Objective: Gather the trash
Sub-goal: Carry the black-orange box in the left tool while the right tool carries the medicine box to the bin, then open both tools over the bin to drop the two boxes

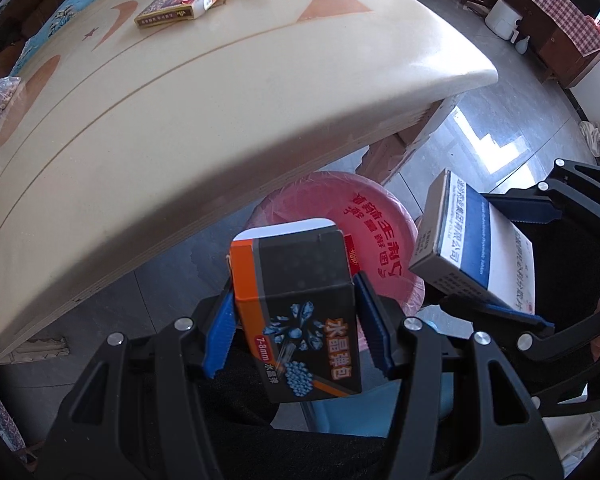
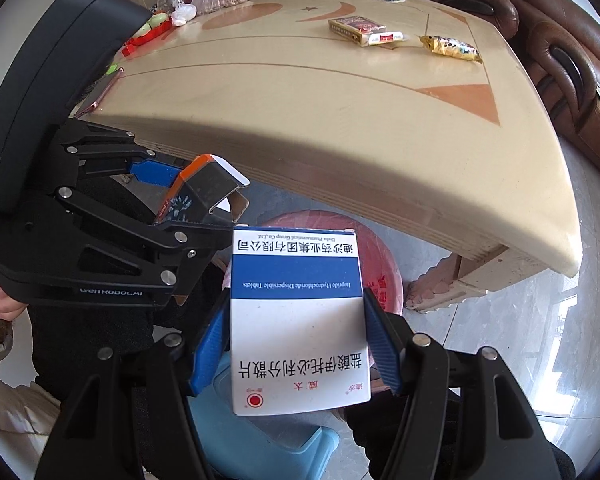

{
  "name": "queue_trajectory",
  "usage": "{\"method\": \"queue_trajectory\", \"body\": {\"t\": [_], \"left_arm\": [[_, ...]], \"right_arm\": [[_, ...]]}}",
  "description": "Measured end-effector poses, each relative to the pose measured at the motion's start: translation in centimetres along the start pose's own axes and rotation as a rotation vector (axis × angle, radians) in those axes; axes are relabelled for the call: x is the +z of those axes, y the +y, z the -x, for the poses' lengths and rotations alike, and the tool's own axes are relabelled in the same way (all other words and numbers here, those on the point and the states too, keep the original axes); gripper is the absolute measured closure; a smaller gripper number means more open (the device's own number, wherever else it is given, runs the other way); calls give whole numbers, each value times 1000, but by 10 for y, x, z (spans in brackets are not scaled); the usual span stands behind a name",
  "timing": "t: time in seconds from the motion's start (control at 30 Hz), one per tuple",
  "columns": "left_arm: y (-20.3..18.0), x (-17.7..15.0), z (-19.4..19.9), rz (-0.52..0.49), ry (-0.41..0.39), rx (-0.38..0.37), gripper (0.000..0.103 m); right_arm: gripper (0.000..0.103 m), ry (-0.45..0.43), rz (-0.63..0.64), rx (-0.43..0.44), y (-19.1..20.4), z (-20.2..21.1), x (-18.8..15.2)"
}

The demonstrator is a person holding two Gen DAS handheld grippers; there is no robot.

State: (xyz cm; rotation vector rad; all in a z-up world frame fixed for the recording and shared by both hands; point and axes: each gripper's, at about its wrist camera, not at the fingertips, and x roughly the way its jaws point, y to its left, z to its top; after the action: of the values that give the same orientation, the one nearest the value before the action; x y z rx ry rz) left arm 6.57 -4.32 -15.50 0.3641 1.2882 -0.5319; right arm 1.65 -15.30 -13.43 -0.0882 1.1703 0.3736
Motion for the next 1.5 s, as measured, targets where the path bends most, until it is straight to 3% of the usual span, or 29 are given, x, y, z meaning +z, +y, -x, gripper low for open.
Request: {"method": "queue_trajectory", "body": {"t": [1.0,1.5], "left_arm": [[-3,-13,-140,39,244,-26,48],[6,-6,-178,98,305,-46,48]], "right_arm": [[42,221,-54,-24,-43,-130,-32],[41,315,-45,-35,-55,-185,-38]]}}
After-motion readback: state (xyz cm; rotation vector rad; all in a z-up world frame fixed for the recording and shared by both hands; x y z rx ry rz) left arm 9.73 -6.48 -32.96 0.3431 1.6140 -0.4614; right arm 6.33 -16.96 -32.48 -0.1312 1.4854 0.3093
